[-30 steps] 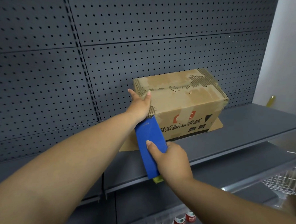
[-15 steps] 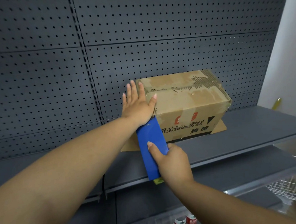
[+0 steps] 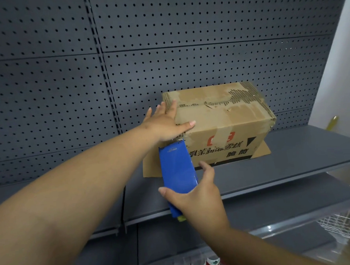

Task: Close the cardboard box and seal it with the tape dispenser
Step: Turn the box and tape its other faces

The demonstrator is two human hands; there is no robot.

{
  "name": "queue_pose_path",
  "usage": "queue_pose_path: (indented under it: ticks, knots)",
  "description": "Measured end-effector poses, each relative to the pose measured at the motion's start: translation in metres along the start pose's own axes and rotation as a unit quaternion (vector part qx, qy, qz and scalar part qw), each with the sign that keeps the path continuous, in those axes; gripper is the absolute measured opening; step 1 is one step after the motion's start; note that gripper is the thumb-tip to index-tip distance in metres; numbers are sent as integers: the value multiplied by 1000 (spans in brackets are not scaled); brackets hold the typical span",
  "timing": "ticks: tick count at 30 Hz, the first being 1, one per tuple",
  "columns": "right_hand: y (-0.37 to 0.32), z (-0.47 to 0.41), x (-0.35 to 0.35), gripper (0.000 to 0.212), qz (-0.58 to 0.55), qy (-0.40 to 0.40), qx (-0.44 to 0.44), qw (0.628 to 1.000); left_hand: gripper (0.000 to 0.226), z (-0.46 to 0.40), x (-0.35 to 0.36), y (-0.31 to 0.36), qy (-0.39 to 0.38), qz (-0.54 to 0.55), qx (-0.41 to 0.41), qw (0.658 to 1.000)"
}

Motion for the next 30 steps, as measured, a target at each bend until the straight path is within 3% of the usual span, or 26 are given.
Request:
queue_pose_path:
  ticks: [3,7,16,20,22,25,30]
  knots:
    - [2,6,3,108,15,-20,-44,999,81,0,2,1,-2,2,5,1000]
    - [3,10,4,97,23,-35,-66,997,79,1,3,2,4,14,-1,1000]
    - [4,13,0,87,-107,-2,-52,993,78,3,1,3,8,-28,-6,1000]
    - [-5,4,-1,85,-80,-16,-44,996,78,4,0,3,3,-31,-7,1000]
    - [-12,-4,-6,73,-73,-27,-32,996,78,4,0,3,-4,-31,-7,999]
    - [-24,-13,-11,38,-99,-40,-33,994,78,3,-1,4,-8,-33,-6,999]
    - [-29,-18,-5,29,-124,-23,-23,992,77,5,2,5,-5,-30,-5,1000]
Point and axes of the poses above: each hand's wrist, its own z-axis away from the middle knuckle, its own x-axis out of the palm, y = z × x, the point moved 3 cm from there along -z, towards the middle knuckle, and after that the axes turned 2 degrees about -z, right-handed, at the moved point
